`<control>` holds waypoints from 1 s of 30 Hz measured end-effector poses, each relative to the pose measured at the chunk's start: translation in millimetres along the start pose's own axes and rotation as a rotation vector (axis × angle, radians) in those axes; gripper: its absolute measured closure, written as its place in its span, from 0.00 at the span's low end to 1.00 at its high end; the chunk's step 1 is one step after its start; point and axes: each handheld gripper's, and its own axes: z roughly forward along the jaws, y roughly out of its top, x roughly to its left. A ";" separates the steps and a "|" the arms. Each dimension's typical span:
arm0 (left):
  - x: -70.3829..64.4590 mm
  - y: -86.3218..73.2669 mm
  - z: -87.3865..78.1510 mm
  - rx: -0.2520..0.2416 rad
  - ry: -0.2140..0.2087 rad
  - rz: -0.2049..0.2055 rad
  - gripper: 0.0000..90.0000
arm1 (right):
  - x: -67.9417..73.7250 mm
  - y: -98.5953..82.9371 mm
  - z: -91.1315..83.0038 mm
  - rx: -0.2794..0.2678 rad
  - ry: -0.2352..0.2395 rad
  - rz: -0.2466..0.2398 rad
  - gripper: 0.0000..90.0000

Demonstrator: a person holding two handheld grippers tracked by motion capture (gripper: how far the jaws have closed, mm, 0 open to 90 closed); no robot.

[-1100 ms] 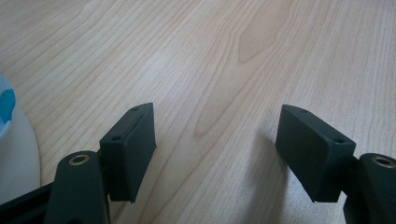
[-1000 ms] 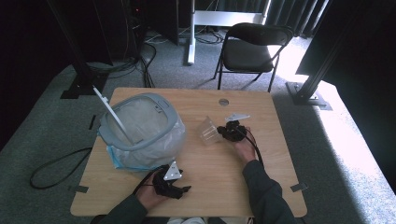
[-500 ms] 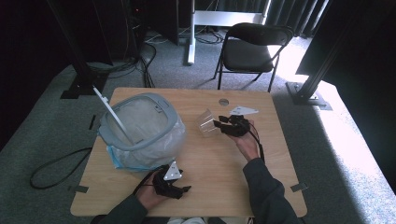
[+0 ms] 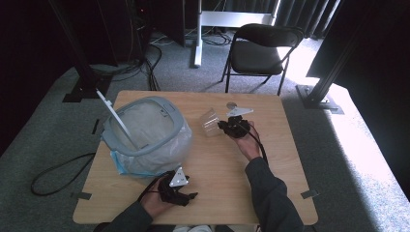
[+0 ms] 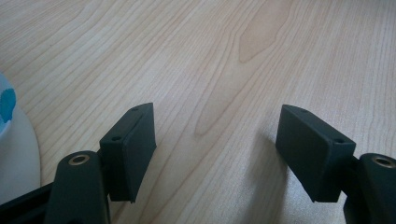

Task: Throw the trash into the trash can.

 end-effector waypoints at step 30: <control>-0.3 0.0 0.1 -0.003 0.000 -0.005 0.32 | -4.5 29.8 -19.7 -0.097 0.022 0.021 0.93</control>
